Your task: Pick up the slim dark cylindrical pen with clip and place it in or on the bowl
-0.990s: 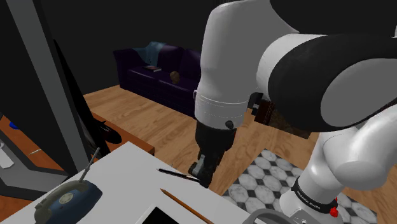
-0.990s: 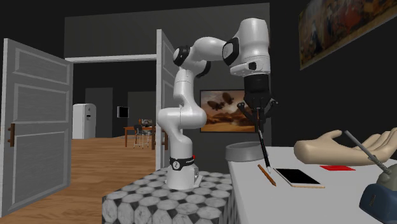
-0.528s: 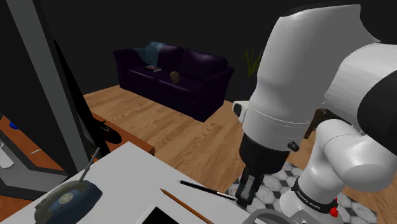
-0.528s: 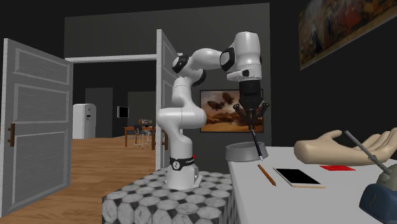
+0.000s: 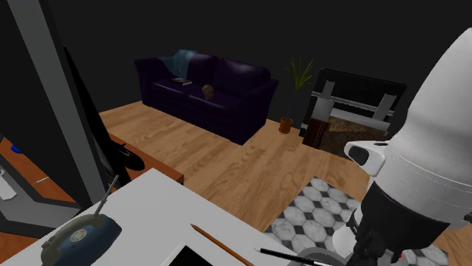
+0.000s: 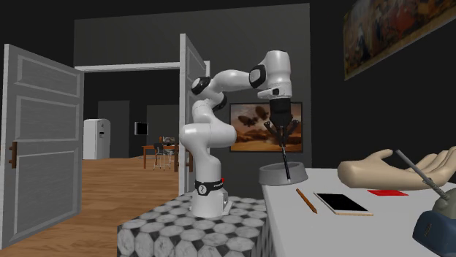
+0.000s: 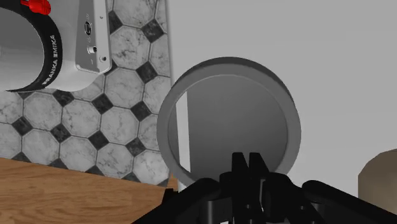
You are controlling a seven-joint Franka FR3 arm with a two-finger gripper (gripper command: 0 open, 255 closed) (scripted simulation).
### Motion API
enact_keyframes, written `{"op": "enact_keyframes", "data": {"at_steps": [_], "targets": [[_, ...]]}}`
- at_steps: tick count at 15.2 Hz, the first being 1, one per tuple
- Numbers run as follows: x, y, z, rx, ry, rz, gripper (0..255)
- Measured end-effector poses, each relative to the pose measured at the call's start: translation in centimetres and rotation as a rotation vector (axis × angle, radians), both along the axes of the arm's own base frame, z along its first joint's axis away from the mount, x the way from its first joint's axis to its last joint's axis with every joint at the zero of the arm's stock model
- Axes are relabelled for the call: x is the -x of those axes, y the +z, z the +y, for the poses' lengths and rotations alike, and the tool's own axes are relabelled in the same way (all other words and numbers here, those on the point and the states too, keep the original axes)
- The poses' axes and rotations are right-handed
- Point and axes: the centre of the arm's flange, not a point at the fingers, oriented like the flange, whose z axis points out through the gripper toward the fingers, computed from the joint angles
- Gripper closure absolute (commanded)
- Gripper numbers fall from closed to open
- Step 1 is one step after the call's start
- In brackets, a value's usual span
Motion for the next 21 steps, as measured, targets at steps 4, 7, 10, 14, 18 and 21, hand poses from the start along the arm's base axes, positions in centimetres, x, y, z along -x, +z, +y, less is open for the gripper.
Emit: {"op": "enact_keyframes", "data": {"at_steps": [4,7,10,14,18,21], "targets": [[4.8,0.4,-1.6,-0.001,0.000,0.000,255],[7.3,-0.4,-2.4,0.000,0.000,0.000,255],[7.5,-1.8,-2.5,0.000,-0.001,0.001,255],[7.6,-3.9,-2.4,0.000,-0.001,0.001,255],[7.7,-6.0,-2.5,0.000,-0.001,0.001,255],[7.6,-7.4,-2.5,0.000,-0.001,0.001,255]]}}
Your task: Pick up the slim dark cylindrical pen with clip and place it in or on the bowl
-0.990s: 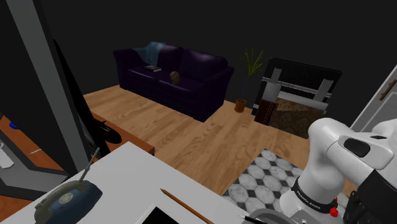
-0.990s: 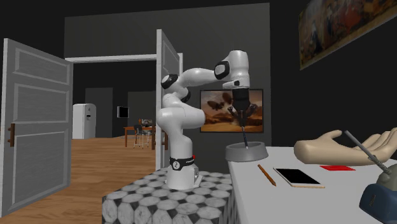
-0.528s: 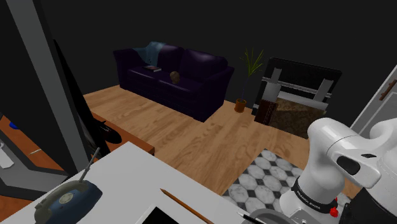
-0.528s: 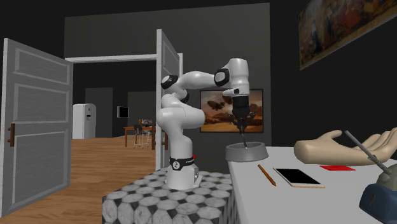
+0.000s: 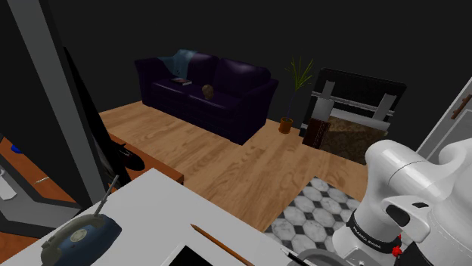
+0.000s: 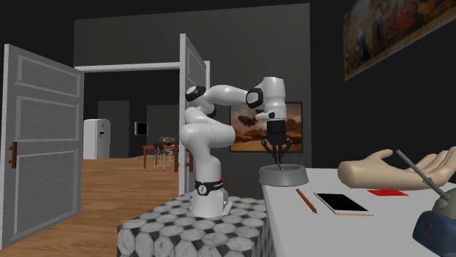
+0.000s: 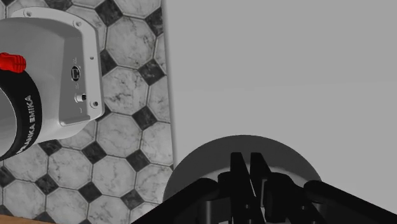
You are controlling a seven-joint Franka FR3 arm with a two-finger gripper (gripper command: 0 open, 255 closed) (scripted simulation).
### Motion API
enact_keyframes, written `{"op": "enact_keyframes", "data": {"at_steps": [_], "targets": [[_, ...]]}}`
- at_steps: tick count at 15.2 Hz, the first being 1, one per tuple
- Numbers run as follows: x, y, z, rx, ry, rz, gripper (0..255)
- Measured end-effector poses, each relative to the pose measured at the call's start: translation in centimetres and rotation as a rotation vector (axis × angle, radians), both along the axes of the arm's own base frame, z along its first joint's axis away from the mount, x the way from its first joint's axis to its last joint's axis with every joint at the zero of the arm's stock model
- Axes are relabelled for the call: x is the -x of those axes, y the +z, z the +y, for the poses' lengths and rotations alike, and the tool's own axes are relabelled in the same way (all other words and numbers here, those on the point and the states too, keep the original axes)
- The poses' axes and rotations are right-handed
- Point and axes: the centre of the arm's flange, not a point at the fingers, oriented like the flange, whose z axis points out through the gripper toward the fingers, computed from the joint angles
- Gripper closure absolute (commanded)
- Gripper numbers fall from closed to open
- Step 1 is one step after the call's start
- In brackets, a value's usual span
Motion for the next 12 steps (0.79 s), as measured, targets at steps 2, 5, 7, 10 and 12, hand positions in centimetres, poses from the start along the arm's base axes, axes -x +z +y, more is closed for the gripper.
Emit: {"op": "enact_keyframes", "data": {"at_steps": [2,5,7,10,12], "targets": [[-0.01,-0.27,0.01,0.000,0.000,0.000,255],[-0.01,-0.34,0.02,-0.001,0.000,0.000,255],[-0.01,-0.34,0.02,-0.001,0.000,0.000,0],[-0.01,-0.36,0.02,-0.001,0.000,0.000,0],[-0.02,-0.37,0.02,0.000,0.000,0.000,0]]}}
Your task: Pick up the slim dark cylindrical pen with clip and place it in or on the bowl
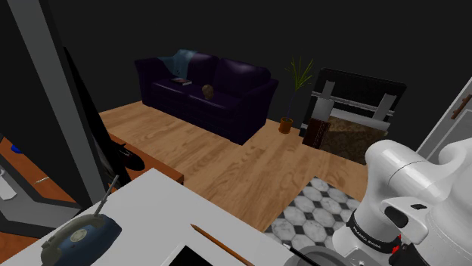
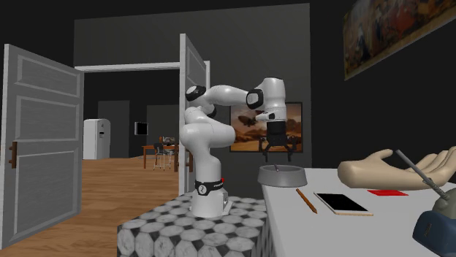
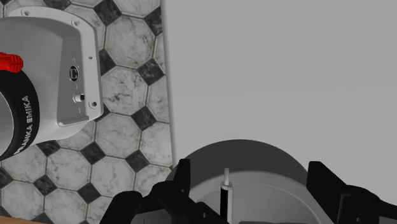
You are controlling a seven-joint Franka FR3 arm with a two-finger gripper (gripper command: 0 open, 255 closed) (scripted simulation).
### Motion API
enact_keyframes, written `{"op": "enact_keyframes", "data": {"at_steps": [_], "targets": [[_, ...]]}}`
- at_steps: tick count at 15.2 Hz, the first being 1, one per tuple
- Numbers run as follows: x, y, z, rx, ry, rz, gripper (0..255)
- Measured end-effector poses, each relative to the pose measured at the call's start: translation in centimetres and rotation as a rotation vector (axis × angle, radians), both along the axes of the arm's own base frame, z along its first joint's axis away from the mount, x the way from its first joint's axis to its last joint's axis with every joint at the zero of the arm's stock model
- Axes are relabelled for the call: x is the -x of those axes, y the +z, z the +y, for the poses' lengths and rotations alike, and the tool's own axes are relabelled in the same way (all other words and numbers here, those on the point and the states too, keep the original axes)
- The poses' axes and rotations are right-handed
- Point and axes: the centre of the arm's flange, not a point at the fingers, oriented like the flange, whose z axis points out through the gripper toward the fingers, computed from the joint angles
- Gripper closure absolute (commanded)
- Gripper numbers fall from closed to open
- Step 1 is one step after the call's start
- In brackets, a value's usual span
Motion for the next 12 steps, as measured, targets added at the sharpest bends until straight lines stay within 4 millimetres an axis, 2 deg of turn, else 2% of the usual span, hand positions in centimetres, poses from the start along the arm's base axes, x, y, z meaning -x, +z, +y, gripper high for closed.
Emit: {"op": "enact_keyframes", "data": {"at_steps": [2,6,12], "targets": [[0.0,0.7,-0.1,-0.001,0.000,0.000,0],[-0.3,4.3,-0.2,-0.001,0.001,0.001,0],[-0.2,5.0,-0.2,0.000,0.000,0.000,0]]}}
